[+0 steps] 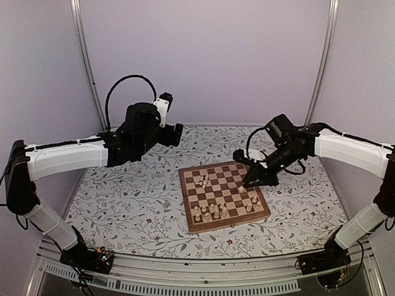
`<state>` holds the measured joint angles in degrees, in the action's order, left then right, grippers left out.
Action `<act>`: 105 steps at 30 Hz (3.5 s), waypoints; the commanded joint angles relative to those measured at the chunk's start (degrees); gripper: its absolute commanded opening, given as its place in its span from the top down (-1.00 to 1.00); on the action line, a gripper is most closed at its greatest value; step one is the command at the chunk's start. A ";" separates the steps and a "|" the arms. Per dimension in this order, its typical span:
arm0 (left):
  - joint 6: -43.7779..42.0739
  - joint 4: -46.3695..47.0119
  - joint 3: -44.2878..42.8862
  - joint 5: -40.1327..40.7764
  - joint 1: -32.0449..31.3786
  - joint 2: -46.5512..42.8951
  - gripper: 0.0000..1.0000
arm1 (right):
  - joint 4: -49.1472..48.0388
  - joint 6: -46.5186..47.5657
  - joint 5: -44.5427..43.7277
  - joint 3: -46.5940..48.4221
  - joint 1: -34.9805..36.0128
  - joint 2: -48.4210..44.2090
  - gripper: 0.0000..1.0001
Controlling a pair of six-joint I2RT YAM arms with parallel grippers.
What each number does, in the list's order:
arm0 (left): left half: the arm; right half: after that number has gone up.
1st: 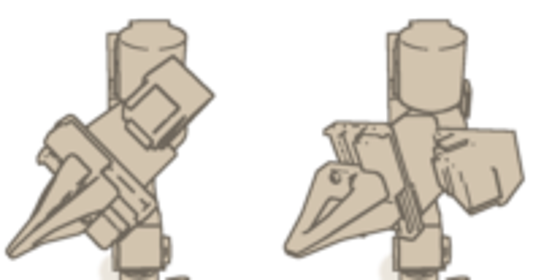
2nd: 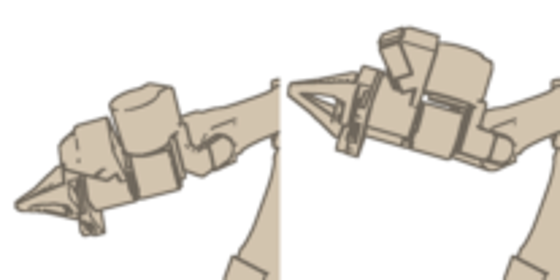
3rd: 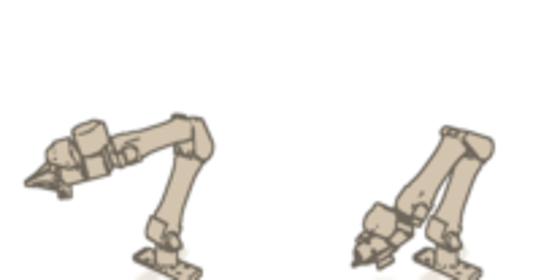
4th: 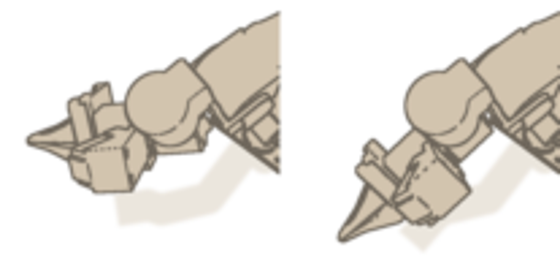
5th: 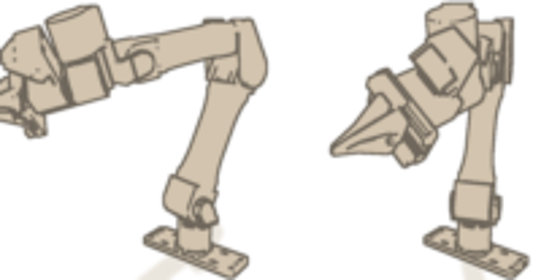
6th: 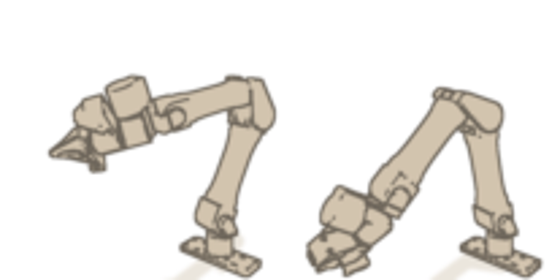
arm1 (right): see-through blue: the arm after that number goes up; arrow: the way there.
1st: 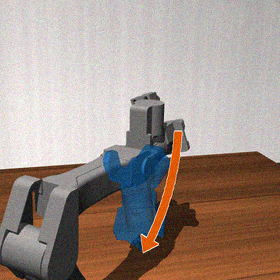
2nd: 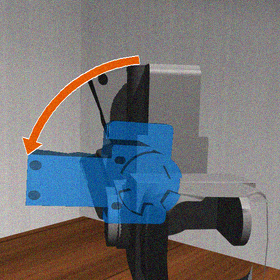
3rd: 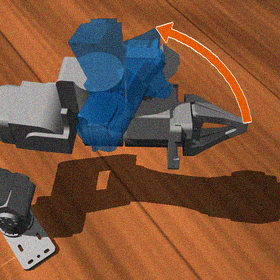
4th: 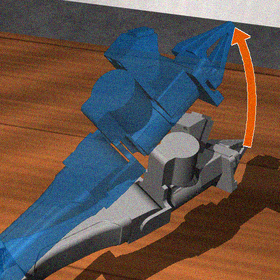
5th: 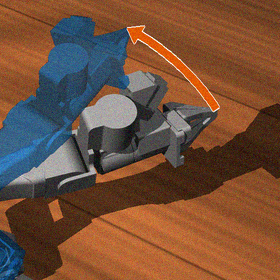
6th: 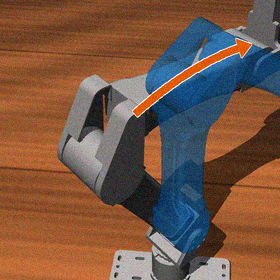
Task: Set up the chess pieces on the board
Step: Place the chess piece on the chessboard, then pick up the chess piece from the chessboard.
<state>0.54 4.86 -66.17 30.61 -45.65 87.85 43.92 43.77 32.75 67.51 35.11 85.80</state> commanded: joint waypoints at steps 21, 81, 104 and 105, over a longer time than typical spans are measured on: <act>2.12 3.80 2.19 0.11 0.46 -2.86 -0.98 | 1.86 1.72 -16.31 2.82 13.47 13.27 0.80; 9.35 -34.82 -21.45 -36.12 -3.13 24.98 0.37 | -14.81 -9.12 -8.39 2.35 -7.63 -0.09 -0.12; 11.91 -40.35 -28.77 -33.46 -4.76 35.75 0.53 | -21.42 -8.26 -8.15 -6.46 -7.74 0.42 -0.04; 11.91 -40.71 -29.09 -32.86 -4.80 36.06 0.50 | -21.42 -8.20 -8.14 -6.43 -7.85 0.49 -0.04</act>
<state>12.05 -33.89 -93.01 -4.27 -50.00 122.28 23.79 35.18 23.31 62.04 27.66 86.32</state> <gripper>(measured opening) 0.231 0.519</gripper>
